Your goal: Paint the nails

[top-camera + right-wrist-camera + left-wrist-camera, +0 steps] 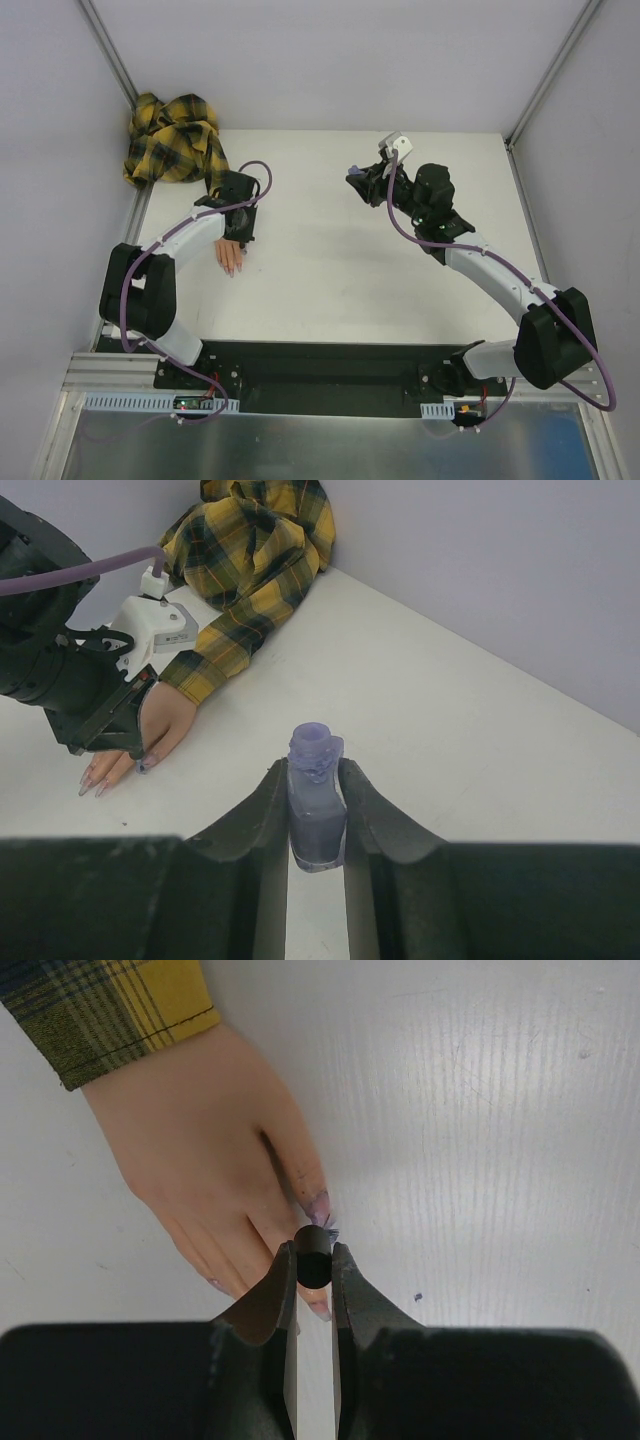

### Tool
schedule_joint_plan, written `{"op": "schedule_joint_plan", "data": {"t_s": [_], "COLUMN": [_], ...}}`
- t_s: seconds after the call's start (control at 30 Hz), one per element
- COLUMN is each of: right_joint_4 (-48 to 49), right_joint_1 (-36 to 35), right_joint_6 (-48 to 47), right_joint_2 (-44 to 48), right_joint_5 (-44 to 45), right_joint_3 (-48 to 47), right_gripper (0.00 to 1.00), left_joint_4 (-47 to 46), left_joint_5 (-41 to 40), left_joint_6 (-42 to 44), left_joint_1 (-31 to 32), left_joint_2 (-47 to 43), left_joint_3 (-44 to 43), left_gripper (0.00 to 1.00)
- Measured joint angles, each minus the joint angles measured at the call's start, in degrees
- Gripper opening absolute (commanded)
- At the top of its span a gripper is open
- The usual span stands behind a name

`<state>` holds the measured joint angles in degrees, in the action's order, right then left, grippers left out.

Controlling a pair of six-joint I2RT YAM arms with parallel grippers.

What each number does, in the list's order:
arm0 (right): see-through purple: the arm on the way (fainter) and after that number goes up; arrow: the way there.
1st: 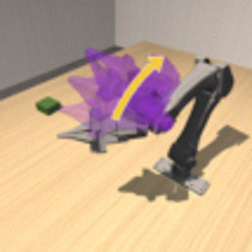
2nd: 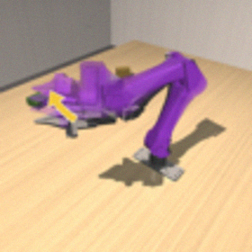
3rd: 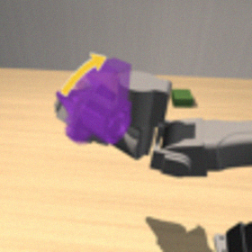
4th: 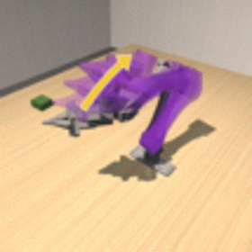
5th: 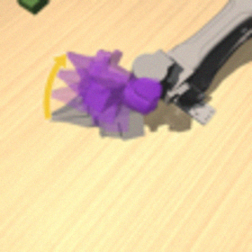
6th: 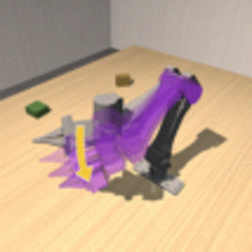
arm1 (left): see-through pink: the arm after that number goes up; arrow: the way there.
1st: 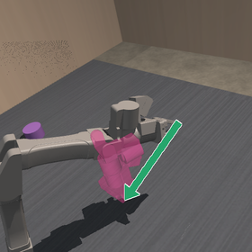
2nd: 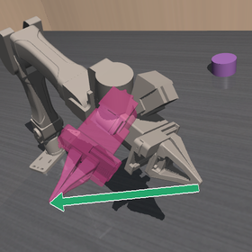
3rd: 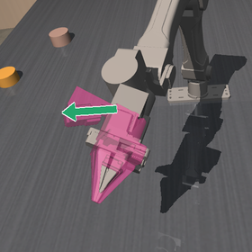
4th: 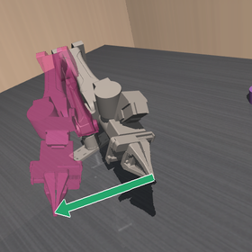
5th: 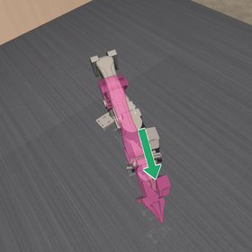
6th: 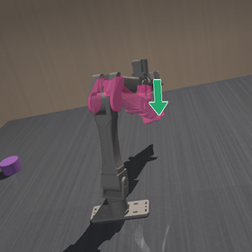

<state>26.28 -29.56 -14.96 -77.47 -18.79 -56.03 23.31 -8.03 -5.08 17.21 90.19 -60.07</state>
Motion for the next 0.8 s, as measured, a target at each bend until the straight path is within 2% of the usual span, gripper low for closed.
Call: {"op": "schedule_joint_plan", "data": {"t_s": [0.5,0.8], "right_joint_4": [0.0,0.0], "right_joint_1": [0.0,0.0], "right_joint_6": [0.4,0.4], "right_joint_2": [0.0,0.0], "right_joint_5": [-0.2,-0.2], "right_joint_3": [0.0,-0.6], "right_gripper": [0.00,0.00], "left_joint_4": [0.0,0.0], "left_joint_5": [1.9,1.9], "left_joint_6": [0.2,0.2], "left_joint_1": [-1.8,0.6], "left_joint_2": [1.6,1.6], "left_joint_3": [-3.2,-2.9], "left_gripper": [0.00,0.00]}}
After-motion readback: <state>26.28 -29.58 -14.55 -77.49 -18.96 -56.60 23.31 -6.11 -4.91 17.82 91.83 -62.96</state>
